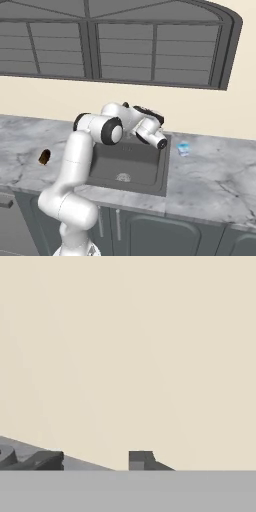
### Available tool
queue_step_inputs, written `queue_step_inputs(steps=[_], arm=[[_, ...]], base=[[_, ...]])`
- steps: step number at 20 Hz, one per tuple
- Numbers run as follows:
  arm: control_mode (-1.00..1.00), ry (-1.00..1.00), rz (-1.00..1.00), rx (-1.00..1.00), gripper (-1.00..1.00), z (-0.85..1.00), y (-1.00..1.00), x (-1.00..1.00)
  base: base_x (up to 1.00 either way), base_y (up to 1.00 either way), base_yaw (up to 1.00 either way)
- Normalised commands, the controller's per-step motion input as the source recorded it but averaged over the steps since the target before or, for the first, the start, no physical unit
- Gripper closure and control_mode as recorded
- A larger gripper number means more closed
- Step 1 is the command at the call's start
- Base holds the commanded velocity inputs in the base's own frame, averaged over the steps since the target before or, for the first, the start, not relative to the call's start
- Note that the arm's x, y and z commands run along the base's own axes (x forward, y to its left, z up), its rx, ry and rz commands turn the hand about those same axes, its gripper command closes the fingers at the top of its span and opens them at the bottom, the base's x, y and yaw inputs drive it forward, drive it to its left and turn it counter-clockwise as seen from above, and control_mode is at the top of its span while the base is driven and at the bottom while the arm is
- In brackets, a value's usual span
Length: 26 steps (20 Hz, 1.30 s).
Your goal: Turn on the sink faucet. Then move the sweet potato from the counter to the sink. Turn off the sink. Move the vegetable from the sink to the pot next to the stove. Finally move the pot to the rear left burner.
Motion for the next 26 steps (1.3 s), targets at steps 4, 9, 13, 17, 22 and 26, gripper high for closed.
queue_step_inputs(steps=[4, 9, 13, 17, 22, 26], arm=[[-1.0, 0.04, 0.0, 0.05, 1.0, -0.4, -0.7, 0.0], [-1.0, 0.03, 0.0, 0.04, 1.0, -0.44, -0.71, 0.0], [-1.0, 0.01, 0.0, 0.04, 1.0, -0.46, -0.7, 0.0], [-1.0, 0.01, 0.0, 0.04, 1.0, -0.47, -0.66, 0.0], [-1.0, 0.01, 0.0, 0.04, 1.0, -0.46, -0.62, 0.0], [-1.0, 0.02, 0.0, 0.06, -1.0, -0.36, -0.55, 0.0]], base=[[0.0, 0.0, 0.0], [0.0, 0.0, 0.0], [0.0, 0.0, 0.0], [0.0, 0.0, 0.0], [0.0, 0.0, 0.0], [0.0, 0.0, 0.0]])
